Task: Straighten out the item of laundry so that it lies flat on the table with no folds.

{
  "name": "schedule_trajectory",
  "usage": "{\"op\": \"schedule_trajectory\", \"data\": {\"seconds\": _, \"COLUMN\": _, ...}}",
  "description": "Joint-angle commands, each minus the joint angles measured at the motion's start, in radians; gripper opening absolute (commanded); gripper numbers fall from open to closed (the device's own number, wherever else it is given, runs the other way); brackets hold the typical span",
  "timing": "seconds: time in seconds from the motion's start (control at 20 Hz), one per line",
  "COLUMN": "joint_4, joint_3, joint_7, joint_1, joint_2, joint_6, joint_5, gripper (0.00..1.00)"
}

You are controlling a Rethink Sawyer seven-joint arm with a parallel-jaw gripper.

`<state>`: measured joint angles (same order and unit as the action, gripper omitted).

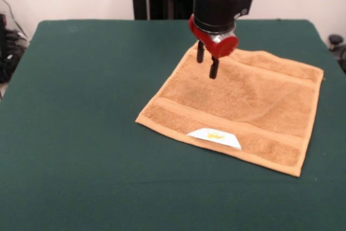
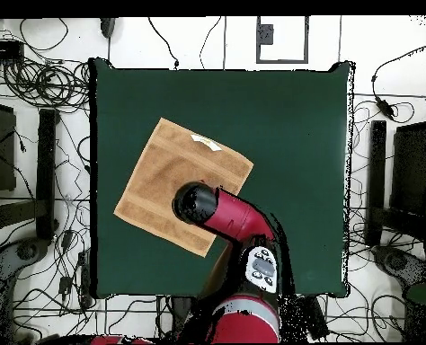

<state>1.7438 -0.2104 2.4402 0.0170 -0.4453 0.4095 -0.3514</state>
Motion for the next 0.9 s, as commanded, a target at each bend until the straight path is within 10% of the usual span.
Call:
{"op": "schedule_trajectory", "data": {"seconds": 0.05, "joint_4": 0.129, "joint_3": 0.205, "joint_7": 0.072, "joint_1": -0.022, "joint_2": 0.056, "joint_6": -0.103, "joint_5": 0.010, "gripper": 1.00}}
{"op": "schedule_trajectory", "data": {"seconds": 0.9, "joint_4": 0.117, "joint_3": 0.216, "joint_7": 0.079, "joint_1": -0.048, "joint_2": 0.029, "joint_6": -0.063, "joint_5": 0.025, "gripper": 1.00}}
